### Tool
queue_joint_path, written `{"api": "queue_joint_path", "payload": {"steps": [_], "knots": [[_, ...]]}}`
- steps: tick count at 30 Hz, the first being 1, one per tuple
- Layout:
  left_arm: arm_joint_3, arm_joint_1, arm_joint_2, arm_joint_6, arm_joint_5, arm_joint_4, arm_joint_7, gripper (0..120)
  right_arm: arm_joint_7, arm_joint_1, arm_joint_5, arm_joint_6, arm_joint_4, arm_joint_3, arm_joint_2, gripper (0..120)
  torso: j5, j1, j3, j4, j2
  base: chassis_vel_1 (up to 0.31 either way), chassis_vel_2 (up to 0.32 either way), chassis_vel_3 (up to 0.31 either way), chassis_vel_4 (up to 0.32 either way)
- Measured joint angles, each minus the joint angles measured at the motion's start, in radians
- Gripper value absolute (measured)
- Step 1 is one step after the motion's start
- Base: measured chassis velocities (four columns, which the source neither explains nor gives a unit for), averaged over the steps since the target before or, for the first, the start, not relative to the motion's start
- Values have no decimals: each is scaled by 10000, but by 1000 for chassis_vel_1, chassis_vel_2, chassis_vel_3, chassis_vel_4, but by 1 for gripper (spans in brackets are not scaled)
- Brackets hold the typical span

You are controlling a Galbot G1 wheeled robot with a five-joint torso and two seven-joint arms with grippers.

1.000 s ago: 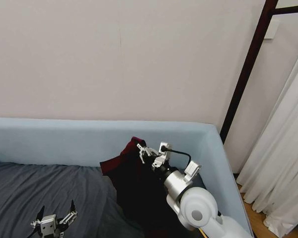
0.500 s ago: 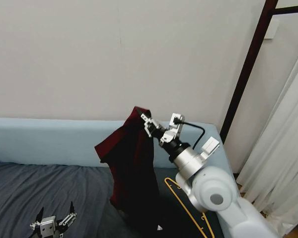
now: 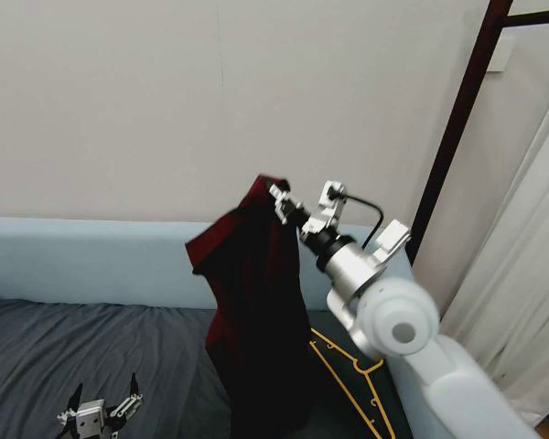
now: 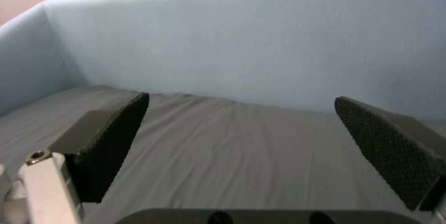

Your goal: Pick up the clothes from the sofa and hang them on the clothes hanger.

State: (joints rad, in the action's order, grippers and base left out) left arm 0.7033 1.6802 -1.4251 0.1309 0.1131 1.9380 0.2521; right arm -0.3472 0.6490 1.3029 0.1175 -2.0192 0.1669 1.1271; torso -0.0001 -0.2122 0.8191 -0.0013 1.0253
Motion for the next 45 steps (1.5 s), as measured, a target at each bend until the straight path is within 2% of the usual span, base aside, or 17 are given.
{"api": "queue_joint_path", "payload": {"steps": [3,7,13,17,21,22,27,35,37,39,41,45], "knots": [[-69,-129,244,323,194,-346,-459,100,543,717,-760,-93,695,386,81,0,2,0,1,-2,0,0,0,0,0],[-276,-339,565,582,608,-812,-1167,100,825,1108,-1139,-106,898,653,176,0,-2,0,0,-3,0,0,0,0,0],[-469,-490,717,672,710,-1016,-1594,100,1063,1225,-1680,-97,1399,1045,284,0,-1,0,0,-2,0,0,0,0,0],[-545,-493,690,662,541,-1033,-1613,100,1126,1216,-2188,-90,2356,1133,482,0,0,0,-1,-2,1,0,0,0,0],[-643,-327,728,637,206,-1207,-1679,100,398,963,-3375,607,4378,1134,871,0,0,0,0,0,0,0,0,0,0],[-643,-327,728,637,206,-1207,-1679,100,398,963,-3375,607,4378,1134,871,0,0,0,0,0,0,0,0,0,0],[-937,-319,899,728,51,-1563,-1795,100,441,829,-4383,673,6224,1078,1419,0,0,-1,2,-2,0,0,0,0,0],[-1587,-1177,1804,1618,750,-2427,-3270,100,783,832,-4254,377,6104,1037,1533,0,-1,-2,1,-2,0,0,0,0,0],[-1772,-1772,2396,2247,507,-2895,-4183,100,889,837,-3955,211,5665,1014,1454,0,0,-2,1,-2,-1,0,0,0,0],[-1854,-1962,2576,2462,353,-3030,-4431,100,933,844,-3842,159,5485,999,1423,0,-1,-2,1,-3,0,0,0,0,0],[-2097,-2455,3052,3001,-275,-3336,-4938,100,1053,884,-3507,23,4888,924,1326,0,-1,-2,1,-4,0,0,0,0,0],[-2217,-2663,3381,3343,-781,-3428,-5560,100,1174,913,-3224,-95,4300,884,1232,0,-1,-2,1,-4,0,0,0,0,0]]}}
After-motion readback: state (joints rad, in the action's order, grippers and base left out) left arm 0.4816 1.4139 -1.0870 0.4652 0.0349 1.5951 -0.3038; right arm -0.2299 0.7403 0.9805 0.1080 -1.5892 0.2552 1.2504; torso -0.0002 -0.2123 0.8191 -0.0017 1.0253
